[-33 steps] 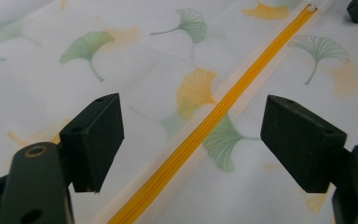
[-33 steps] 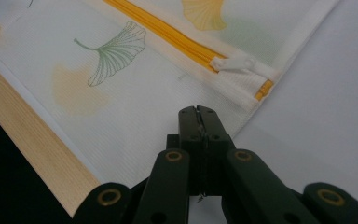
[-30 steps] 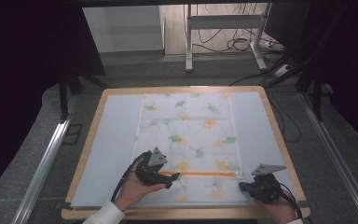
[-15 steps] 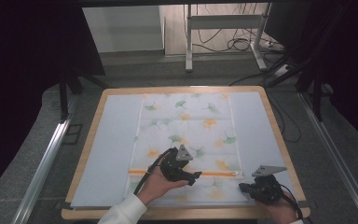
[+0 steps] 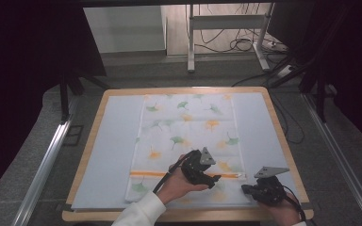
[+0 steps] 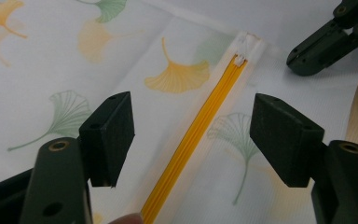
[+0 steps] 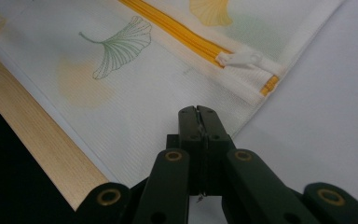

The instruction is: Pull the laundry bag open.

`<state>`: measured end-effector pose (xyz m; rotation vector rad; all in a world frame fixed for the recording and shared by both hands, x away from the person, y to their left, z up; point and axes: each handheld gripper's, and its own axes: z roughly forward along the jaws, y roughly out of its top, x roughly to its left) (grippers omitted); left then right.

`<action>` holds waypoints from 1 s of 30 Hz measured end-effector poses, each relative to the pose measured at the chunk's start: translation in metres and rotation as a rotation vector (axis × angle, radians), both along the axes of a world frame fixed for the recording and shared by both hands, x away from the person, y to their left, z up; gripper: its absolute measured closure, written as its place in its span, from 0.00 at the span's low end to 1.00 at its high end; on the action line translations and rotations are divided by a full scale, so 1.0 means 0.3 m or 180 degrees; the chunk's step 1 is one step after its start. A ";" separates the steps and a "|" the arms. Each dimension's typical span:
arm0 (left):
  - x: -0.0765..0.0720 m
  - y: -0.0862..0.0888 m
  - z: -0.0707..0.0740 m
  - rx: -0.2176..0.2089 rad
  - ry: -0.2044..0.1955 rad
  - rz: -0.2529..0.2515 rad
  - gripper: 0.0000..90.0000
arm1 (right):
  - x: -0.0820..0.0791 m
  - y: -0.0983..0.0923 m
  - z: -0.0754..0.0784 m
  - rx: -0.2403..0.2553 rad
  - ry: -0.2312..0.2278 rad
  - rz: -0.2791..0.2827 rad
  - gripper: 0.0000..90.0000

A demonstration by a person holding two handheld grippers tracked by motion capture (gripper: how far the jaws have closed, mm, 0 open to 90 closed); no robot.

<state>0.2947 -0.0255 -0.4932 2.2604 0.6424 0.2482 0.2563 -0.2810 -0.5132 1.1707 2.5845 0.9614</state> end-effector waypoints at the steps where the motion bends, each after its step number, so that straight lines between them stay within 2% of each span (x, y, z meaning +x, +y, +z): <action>1: 0.001 -0.006 0.000 -0.0011 0.0005 -0.0017 0.34 | 0.000 0.000 0.000 0.0006 0.0007 0.0000 0.99; 11: 0.020 -0.052 -0.013 -0.0032 0.0022 -0.0075 0.36 | 0.003 0.000 0.000 0.0005 0.0004 0.0012 0.99; 22: 0.037 -0.123 -0.031 0.0042 0.0022 -0.0224 0.43 | 0.004 -0.002 -0.001 0.0007 -0.0003 0.0024 0.99; 26: 0.052 -0.138 -0.039 0.0007 0.0075 -0.0268 0.48 | 0.006 -0.003 -0.001 0.0016 0.0005 0.0028 0.99; 30: 0.073 -0.158 -0.050 0.0035 0.0128 -0.0303 0.53 | 0.007 -0.004 -0.002 0.0031 0.0014 0.0030 0.99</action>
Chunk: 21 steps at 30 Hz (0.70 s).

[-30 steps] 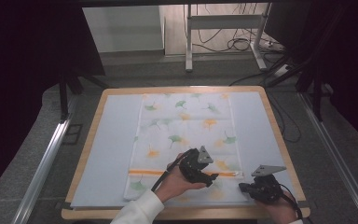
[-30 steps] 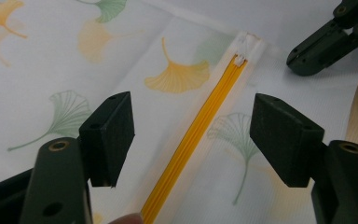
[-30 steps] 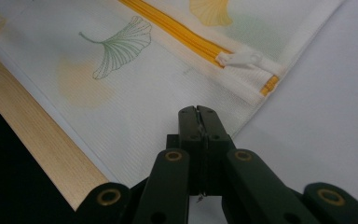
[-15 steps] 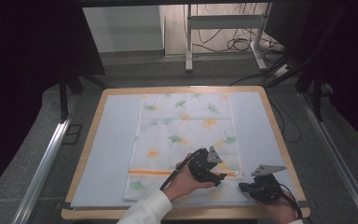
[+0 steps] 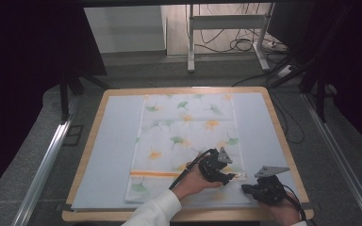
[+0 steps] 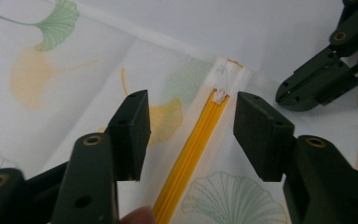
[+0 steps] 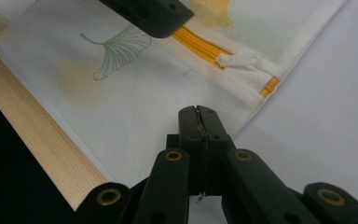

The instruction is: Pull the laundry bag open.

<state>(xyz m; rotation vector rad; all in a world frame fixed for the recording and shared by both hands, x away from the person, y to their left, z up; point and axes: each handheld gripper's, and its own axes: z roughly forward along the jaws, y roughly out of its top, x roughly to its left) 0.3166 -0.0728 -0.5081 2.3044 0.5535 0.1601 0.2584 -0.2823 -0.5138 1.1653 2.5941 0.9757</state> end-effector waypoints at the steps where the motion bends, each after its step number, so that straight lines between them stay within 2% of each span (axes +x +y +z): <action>1: 0.007 -0.009 -0.003 0.0002 0.0008 -0.0011 0.54 | 0.000 0.000 0.000 0.0002 0.0001 0.0000 0.99; 4: 0.015 -0.023 -0.006 0.0012 0.0035 -0.0034 0.57 | 0.000 0.000 0.000 0.0005 0.0004 0.0002 0.99; 6: 0.021 -0.051 -0.010 0.0008 0.0048 -0.0075 0.58 | 0.000 0.000 0.000 0.0007 0.0004 -0.0002 0.99; 11: 0.030 -0.083 -0.008 0.0083 0.0028 -0.0175 0.60 | 0.001 -0.001 0.000 0.0015 0.0010 0.0008 0.99; 13: 0.031 -0.090 -0.007 0.0059 0.0046 -0.0161 0.61 | 0.001 -0.002 0.000 0.0015 0.0010 0.0011 0.99; 16: 0.033 -0.111 -0.002 0.0062 0.0047 -0.0226 0.62 | 0.001 -0.002 0.000 0.0010 0.0014 0.0010 0.99; 21: 0.035 -0.131 -0.002 0.0138 0.0050 -0.0280 0.65 | 0.001 -0.002 0.000 0.0015 0.0017 0.0009 0.99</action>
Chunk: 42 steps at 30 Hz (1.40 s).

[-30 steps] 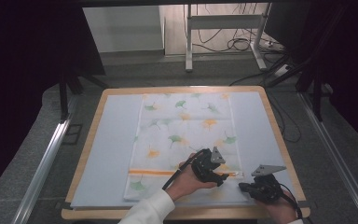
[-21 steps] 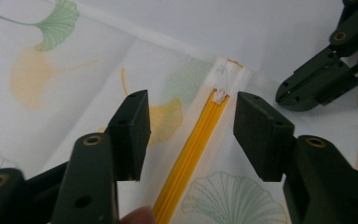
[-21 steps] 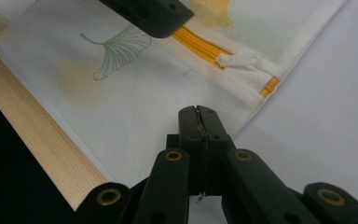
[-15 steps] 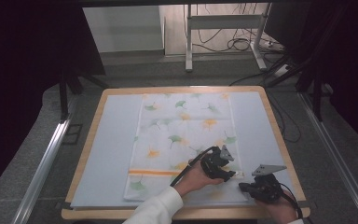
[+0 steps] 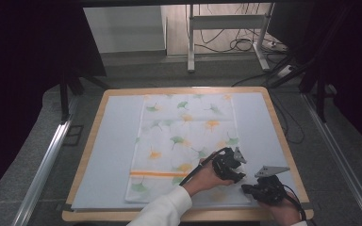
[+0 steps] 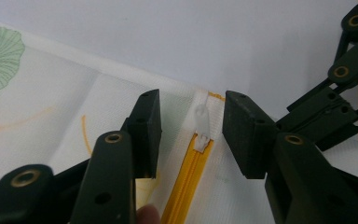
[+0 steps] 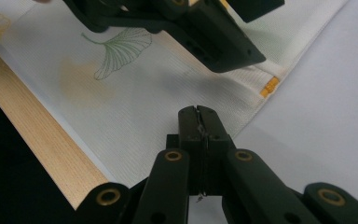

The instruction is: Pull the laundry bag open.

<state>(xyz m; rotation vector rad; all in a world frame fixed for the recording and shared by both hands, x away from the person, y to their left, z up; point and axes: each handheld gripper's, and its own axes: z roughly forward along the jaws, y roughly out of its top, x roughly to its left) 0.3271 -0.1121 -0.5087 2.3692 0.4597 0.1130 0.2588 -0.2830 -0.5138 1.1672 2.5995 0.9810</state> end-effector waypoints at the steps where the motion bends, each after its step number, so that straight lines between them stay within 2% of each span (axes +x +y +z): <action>1: 0.002 -0.002 -0.001 0.0005 0.0010 -0.0017 0.67 | 0.000 0.000 0.000 0.0001 -0.0001 0.0002 0.99; 6: 0.002 -0.011 -0.008 0.0076 0.0015 -0.0052 0.73 | 0.000 0.000 0.000 -0.0002 -0.0004 0.0008 0.99; 11: 0.004 -0.016 -0.012 0.0060 0.0067 -0.0063 0.79 | 0.001 -0.001 0.000 0.0003 0.0005 0.0005 0.99; 13: 0.004 -0.018 -0.011 0.0082 0.0048 -0.0076 0.81 | 0.001 -0.001 0.000 0.0000 0.0005 0.0008 0.99; 17: 0.005 -0.016 -0.010 0.0073 0.0077 -0.0101 0.92 | 0.001 -0.001 0.000 0.0003 0.0007 0.0007 0.99; 23: 0.004 -0.012 -0.008 0.0066 0.0088 -0.0083 0.94 | 0.001 -0.001 0.000 -0.0001 0.0000 0.0012 0.99; 25: 0.006 -0.007 -0.003 0.0050 0.0115 -0.0035 1.00 | 0.001 -0.001 0.000 0.0001 0.0006 0.0011 0.99; 32: 0.004 -0.014 -0.010 0.0055 0.0109 0.0015 1.00 | 0.003 0.000 0.000 -0.0012 0.0003 0.0019 0.99; 38: -0.004 -0.036 -0.013 0.0187 -0.0005 0.0009 0.97 | 0.002 0.003 0.001 -0.0038 -0.0009 0.0010 0.99; 42: -0.002 -0.040 -0.010 0.0227 0.0017 0.0004 0.97 | 0.002 0.003 0.002 -0.0041 -0.0010 0.0007 0.99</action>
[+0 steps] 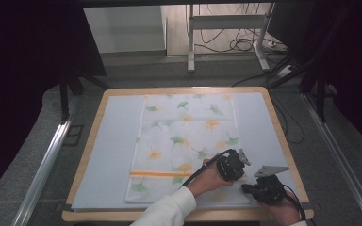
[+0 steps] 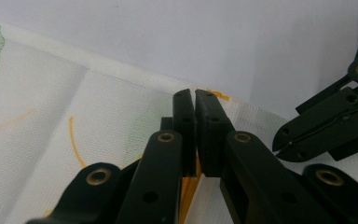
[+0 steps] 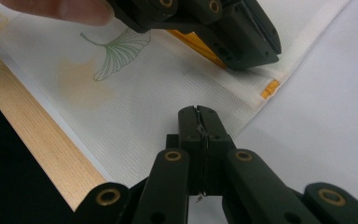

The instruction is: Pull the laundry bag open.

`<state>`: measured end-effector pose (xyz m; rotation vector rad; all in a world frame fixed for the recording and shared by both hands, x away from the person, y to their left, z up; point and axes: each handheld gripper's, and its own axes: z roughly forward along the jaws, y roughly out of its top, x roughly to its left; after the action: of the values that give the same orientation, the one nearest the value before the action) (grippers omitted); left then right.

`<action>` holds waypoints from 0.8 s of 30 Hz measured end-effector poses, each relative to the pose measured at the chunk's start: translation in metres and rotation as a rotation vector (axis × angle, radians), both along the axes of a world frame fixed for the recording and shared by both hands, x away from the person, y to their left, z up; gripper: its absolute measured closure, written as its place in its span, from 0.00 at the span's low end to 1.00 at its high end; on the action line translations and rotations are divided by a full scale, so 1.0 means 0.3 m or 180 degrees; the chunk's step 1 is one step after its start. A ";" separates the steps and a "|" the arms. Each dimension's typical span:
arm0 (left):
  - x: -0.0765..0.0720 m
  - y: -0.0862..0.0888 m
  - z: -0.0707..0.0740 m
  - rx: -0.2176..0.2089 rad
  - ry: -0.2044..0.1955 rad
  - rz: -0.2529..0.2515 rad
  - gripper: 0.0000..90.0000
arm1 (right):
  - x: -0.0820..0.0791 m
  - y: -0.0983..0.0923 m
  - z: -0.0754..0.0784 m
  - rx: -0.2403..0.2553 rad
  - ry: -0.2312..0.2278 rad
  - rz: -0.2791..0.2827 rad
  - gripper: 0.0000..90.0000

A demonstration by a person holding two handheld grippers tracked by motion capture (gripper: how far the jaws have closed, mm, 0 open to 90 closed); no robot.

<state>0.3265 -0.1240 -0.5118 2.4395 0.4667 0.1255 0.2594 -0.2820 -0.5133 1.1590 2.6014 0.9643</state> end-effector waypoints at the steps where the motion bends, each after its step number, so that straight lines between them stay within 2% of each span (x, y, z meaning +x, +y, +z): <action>1: 0.001 -0.001 0.000 -0.0002 0.0010 0.0007 0.98 | 0.000 0.001 0.000 0.0000 0.0001 0.0002 0.99; 6: -0.001 -0.002 0.002 -0.0004 0.0023 0.0040 1.00 | -0.002 0.004 0.006 -0.0068 -0.0060 -0.0023 0.99; 11: 0.003 0.009 -0.005 -0.0120 0.0090 0.0081 1.00 | 0.025 0.000 0.019 -0.0027 -0.0179 -0.0205 0.99; 15: -0.005 0.013 -0.011 -0.0147 0.0019 0.0078 1.00 | 0.055 0.005 0.005 -0.0042 -0.0112 -0.0276 0.99; 20: -0.010 0.012 -0.012 -0.0134 -0.0047 0.0077 1.00 | 0.063 0.001 0.002 0.0023 -0.0015 -0.0358 0.99; 21: -0.018 0.009 -0.011 -0.0093 -0.0118 0.0074 1.00 | 0.064 -0.003 0.000 0.0052 0.0014 -0.0387 1.00; 24: -0.027 0.008 -0.012 -0.0072 -0.0177 0.0095 1.00 | 0.066 -0.008 -0.002 0.0098 0.0050 -0.0423 1.00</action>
<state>0.3185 -0.1215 -0.5154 2.4012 0.4771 0.1993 0.2792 -0.2845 -0.5139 1.3330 2.4926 0.9745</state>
